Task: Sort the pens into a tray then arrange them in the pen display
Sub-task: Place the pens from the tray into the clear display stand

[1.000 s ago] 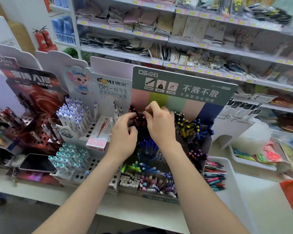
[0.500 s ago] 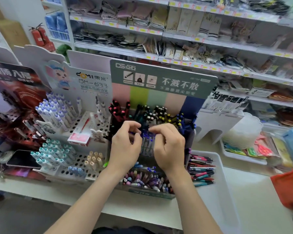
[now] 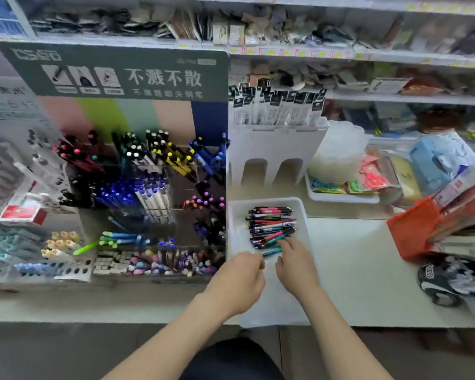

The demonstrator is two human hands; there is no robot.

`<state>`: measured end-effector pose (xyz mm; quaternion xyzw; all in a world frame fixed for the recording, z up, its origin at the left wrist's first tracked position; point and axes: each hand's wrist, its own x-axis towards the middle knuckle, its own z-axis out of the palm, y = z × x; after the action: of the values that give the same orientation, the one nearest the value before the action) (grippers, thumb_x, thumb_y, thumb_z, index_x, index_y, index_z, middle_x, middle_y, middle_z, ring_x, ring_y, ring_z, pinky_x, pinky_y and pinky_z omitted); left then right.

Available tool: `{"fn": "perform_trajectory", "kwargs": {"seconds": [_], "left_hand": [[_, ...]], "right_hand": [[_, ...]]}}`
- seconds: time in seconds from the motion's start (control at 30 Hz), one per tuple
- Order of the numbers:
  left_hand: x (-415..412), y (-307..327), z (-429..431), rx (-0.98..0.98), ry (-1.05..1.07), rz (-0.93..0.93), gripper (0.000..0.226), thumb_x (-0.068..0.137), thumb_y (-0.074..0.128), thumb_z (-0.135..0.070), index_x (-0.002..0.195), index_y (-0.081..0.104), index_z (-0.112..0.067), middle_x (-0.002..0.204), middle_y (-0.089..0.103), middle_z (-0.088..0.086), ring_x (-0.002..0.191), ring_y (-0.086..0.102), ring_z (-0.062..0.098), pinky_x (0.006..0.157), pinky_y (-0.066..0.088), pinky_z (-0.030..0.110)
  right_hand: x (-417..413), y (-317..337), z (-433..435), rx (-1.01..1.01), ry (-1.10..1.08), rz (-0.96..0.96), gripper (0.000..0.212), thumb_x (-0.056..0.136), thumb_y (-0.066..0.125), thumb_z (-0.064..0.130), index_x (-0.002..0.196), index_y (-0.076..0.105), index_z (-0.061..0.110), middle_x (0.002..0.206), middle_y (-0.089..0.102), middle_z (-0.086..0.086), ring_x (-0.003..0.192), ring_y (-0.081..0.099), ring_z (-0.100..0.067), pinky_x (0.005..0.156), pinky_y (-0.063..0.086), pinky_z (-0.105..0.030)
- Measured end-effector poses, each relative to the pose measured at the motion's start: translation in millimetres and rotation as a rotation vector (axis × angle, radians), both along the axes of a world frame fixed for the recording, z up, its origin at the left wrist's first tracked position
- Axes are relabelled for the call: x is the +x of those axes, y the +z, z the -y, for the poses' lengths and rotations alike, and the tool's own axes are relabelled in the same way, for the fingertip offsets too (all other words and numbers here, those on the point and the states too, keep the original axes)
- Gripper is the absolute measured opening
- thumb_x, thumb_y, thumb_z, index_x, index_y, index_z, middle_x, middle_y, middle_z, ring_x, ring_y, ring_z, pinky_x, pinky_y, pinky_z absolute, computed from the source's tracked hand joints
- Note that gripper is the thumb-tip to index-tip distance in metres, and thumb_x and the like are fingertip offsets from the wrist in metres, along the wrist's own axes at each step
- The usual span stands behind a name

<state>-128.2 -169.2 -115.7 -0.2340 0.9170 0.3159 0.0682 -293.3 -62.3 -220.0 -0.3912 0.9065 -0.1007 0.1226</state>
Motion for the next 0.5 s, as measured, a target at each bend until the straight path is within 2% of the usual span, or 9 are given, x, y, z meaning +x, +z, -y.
{"fn": "perform_trajectory", "kwargs": {"seconds": [0.1,0.17,0.23,0.33,0.43,0.5], "left_hand": [[-15.3,-27.1,-9.0,-0.105,-0.016,0.149,0.035,0.107,0.044,-0.021,0.139,0.054,-0.009,0.146,0.048,0.013,0.135,0.047,0.033,0.11,0.041,0.043],[-23.1,-38.1,-12.6,-0.179,-0.019,0.228,0.038,0.107,0.042,-0.017,0.141,0.049,-0.002,0.161,0.032,0.022,0.151,0.029,0.04,0.123,0.029,0.045],[-28.6,-48.0,-15.3,-0.269,-0.025,0.321,0.038,0.108,0.041,-0.017,0.139,0.048,0.003,0.163,0.028,0.029,0.158,0.015,0.046,0.129,0.016,0.051],[-29.6,-69.7,-18.4,-0.342,-0.046,0.451,0.04,0.108,0.038,-0.021,0.133,0.053,0.007,0.143,0.047,0.029,0.154,0.012,0.056,0.127,0.014,0.057],[-28.2,-82.4,-24.2,-0.371,-0.011,0.499,0.046,0.107,0.042,-0.024,0.14,0.045,0.008,0.155,0.035,0.036,0.158,0.005,0.052,0.129,0.016,0.054],[-29.5,-80.4,-28.5,-0.375,0.0,0.505,0.048,0.106,0.044,-0.022,0.142,0.043,0.009,0.16,0.027,0.037,0.159,0.005,0.052,0.13,0.014,0.053]], "right_hand": [[-19.4,-20.5,-1.7,0.078,0.124,-0.071,0.07,0.095,0.064,0.012,0.16,0.04,0.01,0.169,0.033,-0.017,0.152,0.038,-0.037,0.119,0.039,-0.047],[-29.7,-27.0,2.8,0.129,0.192,-0.088,0.078,0.098,0.058,0.01,0.168,0.024,0.016,0.176,0.014,-0.016,0.161,0.019,-0.036,0.127,0.028,-0.049],[-38.9,-29.9,10.2,0.195,0.253,-0.092,0.082,0.101,0.053,0.01,0.17,0.011,0.02,0.178,0.002,-0.011,0.164,0.003,-0.033,0.131,0.016,-0.05],[-48.7,-37.6,15.5,0.261,0.316,-0.118,0.082,0.104,0.05,0.014,0.17,0.002,0.02,0.178,-0.001,-0.009,0.165,-0.004,-0.031,0.132,0.009,-0.054],[-49.8,-51.1,13.5,0.311,0.328,-0.149,0.081,0.106,0.043,0.017,0.169,-0.009,0.015,0.178,-0.001,-0.007,0.164,-0.005,-0.033,0.129,0.006,-0.057],[-48.4,-53.4,16.0,0.334,0.347,-0.157,0.08,0.107,0.041,0.015,0.169,-0.01,0.012,0.177,0.001,-0.009,0.164,-0.002,-0.036,0.128,0.009,-0.059]]}}
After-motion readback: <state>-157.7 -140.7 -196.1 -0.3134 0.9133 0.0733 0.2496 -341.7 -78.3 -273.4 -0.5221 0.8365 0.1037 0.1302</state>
